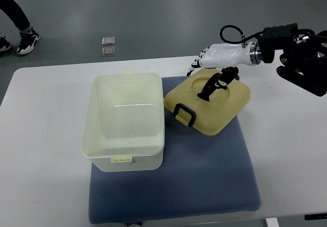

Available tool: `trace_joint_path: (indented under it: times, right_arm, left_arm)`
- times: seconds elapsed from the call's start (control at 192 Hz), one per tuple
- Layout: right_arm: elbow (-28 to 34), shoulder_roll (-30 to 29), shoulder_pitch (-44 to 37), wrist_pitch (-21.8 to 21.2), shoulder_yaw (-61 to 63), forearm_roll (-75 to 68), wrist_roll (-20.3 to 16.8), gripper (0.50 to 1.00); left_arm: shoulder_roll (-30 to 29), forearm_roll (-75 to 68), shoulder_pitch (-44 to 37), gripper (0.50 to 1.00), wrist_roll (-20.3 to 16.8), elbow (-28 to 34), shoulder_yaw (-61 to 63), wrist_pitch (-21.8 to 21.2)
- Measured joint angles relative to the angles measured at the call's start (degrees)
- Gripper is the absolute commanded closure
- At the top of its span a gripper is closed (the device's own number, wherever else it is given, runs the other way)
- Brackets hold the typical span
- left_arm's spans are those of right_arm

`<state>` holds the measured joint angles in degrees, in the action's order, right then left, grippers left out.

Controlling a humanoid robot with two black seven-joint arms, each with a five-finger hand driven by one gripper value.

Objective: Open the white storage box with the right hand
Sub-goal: 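Release the lid handle and raise the right hand away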

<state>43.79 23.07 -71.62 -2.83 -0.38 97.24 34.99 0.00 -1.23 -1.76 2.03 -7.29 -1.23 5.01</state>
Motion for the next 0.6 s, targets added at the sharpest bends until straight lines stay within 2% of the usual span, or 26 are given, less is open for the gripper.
trace_joint_path:
  times: [0.11, 0.209, 0.251, 0.444, 0.543, 0.6]
  right_arm:
    - [0.20, 0.00, 0.00, 0.01, 0.28, -0.10, 0.00, 0.597]
    - [0.26, 0.28, -0.20, -3.03, 1.07, -1.88, 0.00, 0.595]
    - [0.26, 0.41, -0.39, -5.91, 1.65, -3.52, -0.01, 0.583]
    - [-0.67, 0.16, -0.52, -22.98, 6.90, -14.91, -0.01, 0.583]
    - [-1.98, -0.21, -0.21, -27.80, 8.24, -22.70, 0.00, 0.583]
    - [-2.78, -0.33, -0.08, -28.87, 8.38, -27.48, 0.00, 0.583]
  left_arm:
    - [0.00, 0.00, -0.01, 0.500, 0.00, 0.00, 0.00, 0.00]
    - [0.00, 0.00, 0.00, 0.500, 0.00, 0.00, 0.00, 0.00]
    - [0.00, 0.00, 0.00, 0.500, 0.00, 0.00, 0.00, 0.00]
    - [0.00, 0.00, 0.00, 0.500, 0.00, 0.00, 0.00, 0.00]
    - [0.00, 0.00, 0.00, 0.500, -0.01, 0.00, 0.00, 0.00]
    - [0.00, 0.00, 0.00, 0.500, -0.02, 0.00, 0.00, 0.00]
